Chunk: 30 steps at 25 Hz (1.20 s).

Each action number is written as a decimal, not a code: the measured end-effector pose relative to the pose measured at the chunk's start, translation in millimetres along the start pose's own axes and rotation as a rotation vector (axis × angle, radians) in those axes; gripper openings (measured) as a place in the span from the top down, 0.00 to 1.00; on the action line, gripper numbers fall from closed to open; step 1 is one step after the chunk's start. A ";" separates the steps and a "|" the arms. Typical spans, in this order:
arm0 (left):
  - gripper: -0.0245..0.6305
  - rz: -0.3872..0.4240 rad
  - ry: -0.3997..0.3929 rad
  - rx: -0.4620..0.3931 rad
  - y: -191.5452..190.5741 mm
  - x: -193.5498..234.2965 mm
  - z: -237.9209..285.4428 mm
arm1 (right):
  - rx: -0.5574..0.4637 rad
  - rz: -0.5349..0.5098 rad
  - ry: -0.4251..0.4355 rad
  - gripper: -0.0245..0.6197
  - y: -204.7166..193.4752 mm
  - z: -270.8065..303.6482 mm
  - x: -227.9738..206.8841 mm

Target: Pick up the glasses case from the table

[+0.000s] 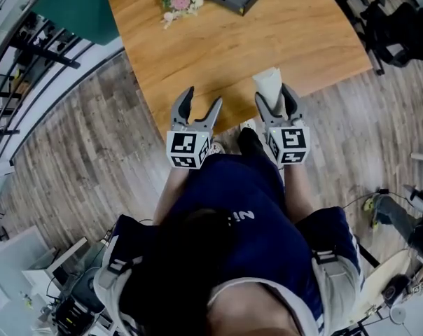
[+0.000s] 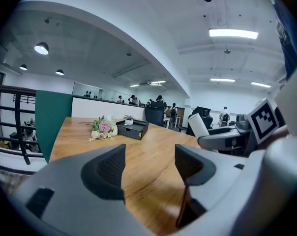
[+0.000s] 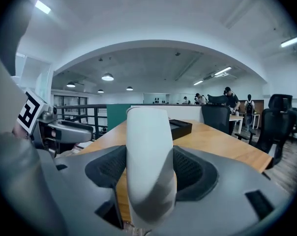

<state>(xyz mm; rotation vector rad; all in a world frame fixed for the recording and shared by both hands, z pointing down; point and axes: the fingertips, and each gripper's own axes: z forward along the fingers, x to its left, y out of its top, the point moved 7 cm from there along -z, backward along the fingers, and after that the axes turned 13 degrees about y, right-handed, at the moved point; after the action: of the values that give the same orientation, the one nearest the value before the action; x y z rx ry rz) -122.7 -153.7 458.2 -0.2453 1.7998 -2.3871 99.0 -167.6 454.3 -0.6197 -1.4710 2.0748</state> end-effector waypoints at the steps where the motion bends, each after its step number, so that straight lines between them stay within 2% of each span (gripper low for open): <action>1: 0.48 0.000 0.001 0.002 -0.9 0.3 -0.9 | 0.008 0.006 -0.006 0.49 -4.7 -0.8 2.8; 11: 0.50 -0.012 -0.015 -0.001 0.9 -1.0 2.2 | -0.008 0.018 -0.012 0.49 -6.5 -3.7 4.0; 16: 0.64 -0.071 -0.078 -0.004 1.6 -9.5 4.1 | -0.015 0.024 -0.007 0.49 -6.0 -1.9 2.2; 17: 0.70 -0.073 -0.079 -0.008 2.4 -10.1 4.6 | -0.017 0.023 -0.005 0.49 -5.2 -1.7 1.8; 19: 0.89 -0.057 -0.075 -0.008 3.7 -11.3 5.3 | -0.020 0.021 0.000 0.49 -3.6 -2.0 1.3; 20: 0.96 -0.048 -0.077 -0.005 4.2 -12.3 5.9 | -0.021 0.021 0.001 0.49 -3.0 -2.2 0.6; 30: 0.96 -0.032 -0.064 0.004 4.9 -14.4 20.7 | -0.010 0.045 -0.003 0.49 -8.4 3.4 -16.9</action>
<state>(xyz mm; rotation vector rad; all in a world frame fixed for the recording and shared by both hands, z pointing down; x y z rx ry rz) -104.1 -171.4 458.4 -0.3492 1.7766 -2.3751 111.0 -178.6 464.4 -0.6600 -1.4827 2.1049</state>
